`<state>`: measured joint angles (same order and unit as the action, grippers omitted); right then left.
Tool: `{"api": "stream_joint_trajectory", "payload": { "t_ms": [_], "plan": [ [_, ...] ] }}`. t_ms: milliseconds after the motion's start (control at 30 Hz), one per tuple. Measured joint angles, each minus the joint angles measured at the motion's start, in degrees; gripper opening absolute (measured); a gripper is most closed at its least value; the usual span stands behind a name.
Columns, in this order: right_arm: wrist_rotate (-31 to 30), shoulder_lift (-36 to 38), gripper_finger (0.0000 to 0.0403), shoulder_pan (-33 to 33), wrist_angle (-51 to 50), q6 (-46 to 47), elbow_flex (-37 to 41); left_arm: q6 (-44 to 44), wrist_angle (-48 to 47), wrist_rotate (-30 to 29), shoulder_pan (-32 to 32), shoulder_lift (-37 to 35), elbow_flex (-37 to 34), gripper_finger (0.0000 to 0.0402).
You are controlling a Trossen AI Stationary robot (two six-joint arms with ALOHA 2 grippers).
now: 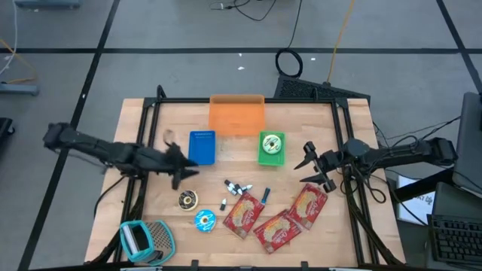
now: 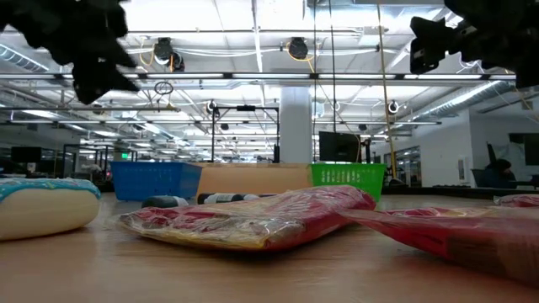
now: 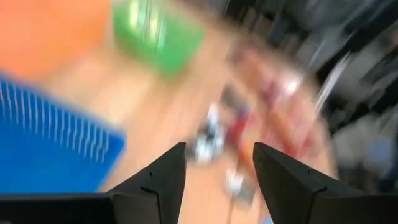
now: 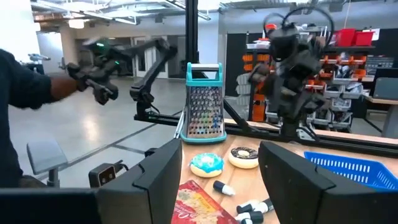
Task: Pick & Place Food Item
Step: Put the black doughnut into the green bin
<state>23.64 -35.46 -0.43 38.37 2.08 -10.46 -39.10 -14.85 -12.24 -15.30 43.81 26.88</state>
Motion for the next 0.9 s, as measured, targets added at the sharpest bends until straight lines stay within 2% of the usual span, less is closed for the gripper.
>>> {"api": "stream_joint_trajectory", "payload": {
  "t_ms": [133,267,367,533,700,900],
  "plan": [
    [-0.02,-0.04,0.0201,0.00,-0.07,-1.71,0.02,-11.87,-21.09,7.31,-3.04,15.74,11.67,0.0186],
    [-0.04,-0.06,0.0201,0.00,-0.27,-3.58,0.02,-20.41,-33.12,15.02,-5.58,27.17,17.60,0.0186],
    [-0.05,-0.07,0.0201,0.00,-0.81,-4.24,0.02,-21.64,-33.37,17.18,-7.56,32.90,18.24,0.0186],
    [-0.04,-0.09,0.0201,0.00,-1.49,-4.29,0.02,-23.04,-33.27,13.99,-9.07,39.62,18.25,0.0186],
    [-0.04,-0.09,0.0201,0.00,-1.55,-4.25,0.02,-23.04,-31.99,10.39,-9.06,43.10,18.25,0.0186],
    [0.02,-0.08,0.0201,0.00,-1.72,-2.88,0.02,-22.97,-30.85,9.15,-9.10,45.40,18.25,0.0186]
  ]
}}
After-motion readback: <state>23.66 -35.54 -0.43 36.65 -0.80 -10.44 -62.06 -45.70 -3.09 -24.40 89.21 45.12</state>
